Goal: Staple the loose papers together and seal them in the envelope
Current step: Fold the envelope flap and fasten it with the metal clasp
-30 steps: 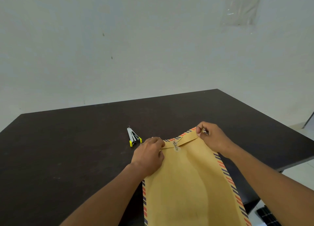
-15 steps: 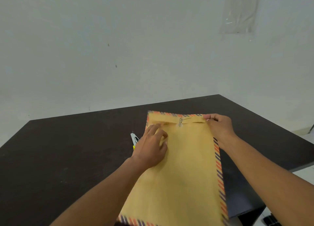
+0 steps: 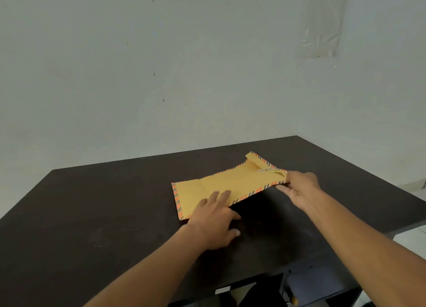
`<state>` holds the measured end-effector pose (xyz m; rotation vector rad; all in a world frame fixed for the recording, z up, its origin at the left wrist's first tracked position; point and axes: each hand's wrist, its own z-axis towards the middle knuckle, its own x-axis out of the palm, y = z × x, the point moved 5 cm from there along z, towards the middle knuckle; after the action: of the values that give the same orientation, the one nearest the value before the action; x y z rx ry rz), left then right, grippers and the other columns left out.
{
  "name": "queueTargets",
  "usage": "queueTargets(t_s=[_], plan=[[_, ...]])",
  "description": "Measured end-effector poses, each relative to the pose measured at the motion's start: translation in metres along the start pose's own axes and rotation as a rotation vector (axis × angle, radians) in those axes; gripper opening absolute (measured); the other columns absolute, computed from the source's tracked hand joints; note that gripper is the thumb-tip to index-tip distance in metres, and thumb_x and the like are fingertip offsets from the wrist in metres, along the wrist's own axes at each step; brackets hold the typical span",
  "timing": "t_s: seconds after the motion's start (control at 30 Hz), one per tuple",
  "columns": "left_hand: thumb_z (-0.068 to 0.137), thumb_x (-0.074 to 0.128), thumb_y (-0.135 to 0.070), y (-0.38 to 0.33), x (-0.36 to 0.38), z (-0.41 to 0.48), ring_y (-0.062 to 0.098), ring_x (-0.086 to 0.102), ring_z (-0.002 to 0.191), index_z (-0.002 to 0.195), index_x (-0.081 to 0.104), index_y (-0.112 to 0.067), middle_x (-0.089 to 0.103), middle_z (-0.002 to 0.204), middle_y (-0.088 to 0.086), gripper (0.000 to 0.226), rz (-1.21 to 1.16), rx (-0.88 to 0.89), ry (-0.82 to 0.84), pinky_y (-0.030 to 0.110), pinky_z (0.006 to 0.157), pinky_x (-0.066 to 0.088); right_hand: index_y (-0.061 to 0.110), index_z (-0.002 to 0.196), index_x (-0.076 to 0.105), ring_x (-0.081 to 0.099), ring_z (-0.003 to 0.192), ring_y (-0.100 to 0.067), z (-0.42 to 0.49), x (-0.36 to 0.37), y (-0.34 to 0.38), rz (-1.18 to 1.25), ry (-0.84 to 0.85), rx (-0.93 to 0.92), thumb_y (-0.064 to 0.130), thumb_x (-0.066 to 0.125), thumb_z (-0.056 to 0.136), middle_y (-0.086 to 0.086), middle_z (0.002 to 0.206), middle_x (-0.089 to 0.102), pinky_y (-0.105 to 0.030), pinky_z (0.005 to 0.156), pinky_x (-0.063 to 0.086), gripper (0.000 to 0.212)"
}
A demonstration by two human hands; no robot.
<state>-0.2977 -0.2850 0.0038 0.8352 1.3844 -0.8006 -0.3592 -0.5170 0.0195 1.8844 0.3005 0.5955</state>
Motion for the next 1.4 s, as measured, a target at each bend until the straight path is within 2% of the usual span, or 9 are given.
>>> queueTargets(t_s=[0.17,0.33,0.43,0.57,0.77,0.87,1.07,1.23,1.4], plan=[[0.098,0.05,-0.028,0.035,0.008,-0.015,0.029,0.043,0.134,0.143,0.047,-0.024,0.038,0.154,0.001,0.046,0.119,-0.162,-0.173,0.049,0.105,0.04,0.005,0.107,0.065,0.069,0.104,-0.03,-0.015,0.0,-0.006,-0.267,0.198,-0.085,-0.007,0.05,0.096,-0.02,0.111,0.071,-0.04,0.073,0.062,0.022],[0.07,0.069,-0.005,0.066,-0.043,-0.02,0.025,0.07,0.082,0.107,0.073,-0.029,0.073,0.104,-0.006,0.043,0.154,-0.115,-0.526,0.038,0.071,0.045,0.031,0.092,0.072,0.054,0.092,-0.02,-0.027,0.004,0.027,-0.754,0.229,-0.613,0.006,0.065,0.093,-0.008,0.107,0.059,-0.032,0.081,0.048,0.025],[0.074,0.074,-0.011,0.084,-0.095,-0.022,0.022,0.069,0.077,0.093,0.075,-0.031,0.074,0.094,-0.01,0.027,0.176,-0.132,-0.731,0.041,0.079,0.039,0.034,0.086,0.071,0.046,0.111,-0.016,-0.038,0.014,0.061,-0.774,0.226,-0.785,0.012,0.071,0.089,-0.001,0.113,0.054,-0.032,0.1,0.037,0.022],[0.085,0.071,-0.021,0.106,-0.157,-0.026,0.016,0.065,0.087,0.091,0.075,-0.036,0.074,0.098,-0.013,0.016,0.036,-0.167,-0.919,0.042,0.085,0.032,0.021,0.097,0.071,0.066,0.097,-0.025,-0.044,0.03,0.105,-0.618,0.386,-0.799,0.004,0.067,0.091,-0.008,0.104,0.072,-0.045,0.094,0.052,0.018],[0.088,0.066,-0.037,0.145,-0.164,-0.015,0.015,0.057,0.11,0.097,0.069,-0.043,0.066,0.11,-0.016,0.012,-0.102,-0.38,-0.734,0.041,0.087,0.029,0.033,0.109,0.056,0.056,0.075,-0.022,-0.025,0.044,0.114,-0.537,0.355,-0.737,0.011,0.061,0.098,-0.016,0.098,0.063,-0.034,0.058,0.05,0.025],[0.083,0.073,-0.045,0.163,-0.115,-0.01,0.02,0.054,0.122,0.11,0.067,-0.04,0.06,0.127,-0.005,0.028,-0.332,-0.413,-0.491,0.04,0.1,0.04,0.024,0.095,0.06,0.051,0.075,-0.018,-0.005,0.044,0.085,-0.654,0.281,-0.74,0.005,0.057,0.096,-0.005,0.089,0.06,-0.03,0.063,0.043,0.019],[0.083,0.073,-0.05,0.156,0.02,-0.028,0.017,0.053,0.121,0.127,0.056,-0.029,0.058,0.133,-0.002,0.051,-0.588,-0.541,-0.134,0.032,0.099,0.046,0.015,0.078,0.068,0.063,0.097,-0.021,0.028,0.028,-0.007,-0.796,0.19,-0.539,-0.007,0.051,0.09,0.005,0.092,0.069,-0.031,0.08,0.045,0.03],[0.087,0.063,-0.057,0.139,0.052,-0.044,0.02,0.043,0.128,0.117,0.055,-0.037,0.049,0.138,-0.003,0.037,-0.463,-0.624,-0.236,0.039,0.102,0.043,0.017,0.095,0.067,0.06,0.093,-0.021,0.042,0.017,-0.041,-0.913,0.153,-0.356,0.009,0.059,0.092,-0.006,0.109,0.067,-0.034,0.081,0.047,0.012],[0.093,0.046,-0.062,0.123,0.068,-0.053,0.017,0.045,0.128,0.128,0.049,-0.036,0.047,0.141,-0.006,0.044,-0.323,-0.652,-0.364,0.039,0.102,0.044,0.02,0.114,0.057,0.059,0.105,-0.029,0.024,0.009,-0.032,-0.872,0.453,-0.058,0.018,0.07,0.091,-0.008,0.117,0.055,-0.041,0.081,0.048,0.026]])
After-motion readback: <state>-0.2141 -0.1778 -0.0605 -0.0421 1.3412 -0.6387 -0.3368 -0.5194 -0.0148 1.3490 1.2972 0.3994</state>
